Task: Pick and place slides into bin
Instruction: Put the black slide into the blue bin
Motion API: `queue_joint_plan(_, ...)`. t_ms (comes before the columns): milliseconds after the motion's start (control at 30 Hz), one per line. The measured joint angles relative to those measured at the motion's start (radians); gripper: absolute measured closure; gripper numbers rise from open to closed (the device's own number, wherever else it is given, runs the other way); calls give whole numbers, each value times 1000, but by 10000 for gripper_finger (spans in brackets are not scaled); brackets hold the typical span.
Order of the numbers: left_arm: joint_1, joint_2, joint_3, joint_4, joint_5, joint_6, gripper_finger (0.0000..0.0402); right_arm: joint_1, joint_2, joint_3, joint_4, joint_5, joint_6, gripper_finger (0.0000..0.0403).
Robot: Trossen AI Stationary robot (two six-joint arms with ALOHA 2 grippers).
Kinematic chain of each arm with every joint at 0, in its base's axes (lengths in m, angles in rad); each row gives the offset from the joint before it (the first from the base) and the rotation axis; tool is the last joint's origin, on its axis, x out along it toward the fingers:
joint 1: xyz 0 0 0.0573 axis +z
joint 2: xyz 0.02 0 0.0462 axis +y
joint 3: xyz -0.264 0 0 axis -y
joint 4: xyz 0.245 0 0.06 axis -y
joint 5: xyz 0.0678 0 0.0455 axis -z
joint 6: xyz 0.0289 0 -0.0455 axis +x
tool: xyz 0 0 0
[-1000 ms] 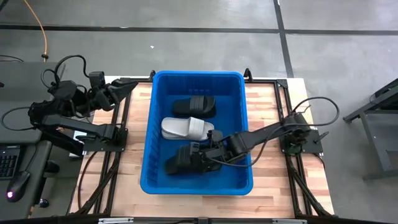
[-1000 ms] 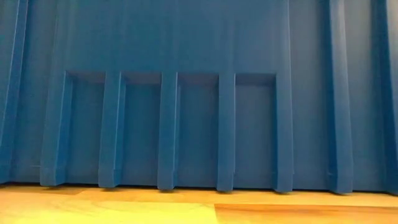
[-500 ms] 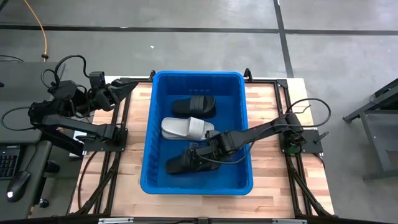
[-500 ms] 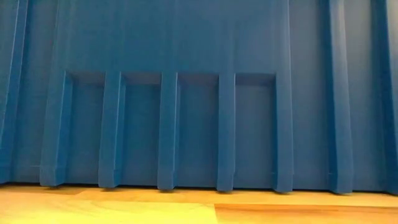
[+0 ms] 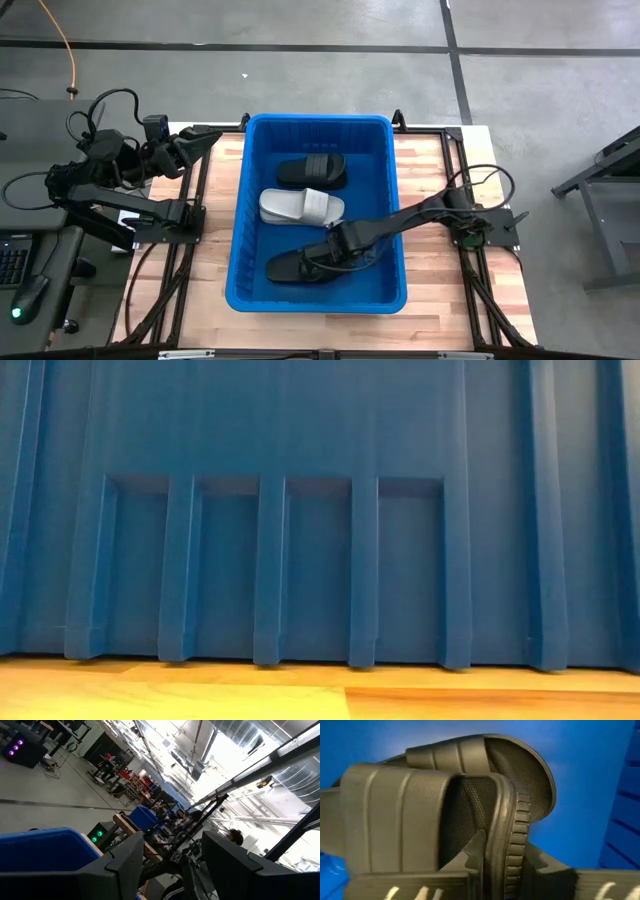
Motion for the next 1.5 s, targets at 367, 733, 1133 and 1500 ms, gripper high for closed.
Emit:
queue_joint_plan(367,0,1,0,0,10,-1,211,-38,23,0,3,34,-113,274)
queue_joint_plan(733,0,1,0,-14,10,-1,211,-54,28,-4,-59,-56,-194,161)
queue_joint_plan(1133,0,-18,-1,-51,10,-2,211,-44,27,-4,-43,-105,-251,132)
queue_joint_plan(1500,0,-72,1,-123,105,56,211,-29,18,62,8,-102,-196,134)
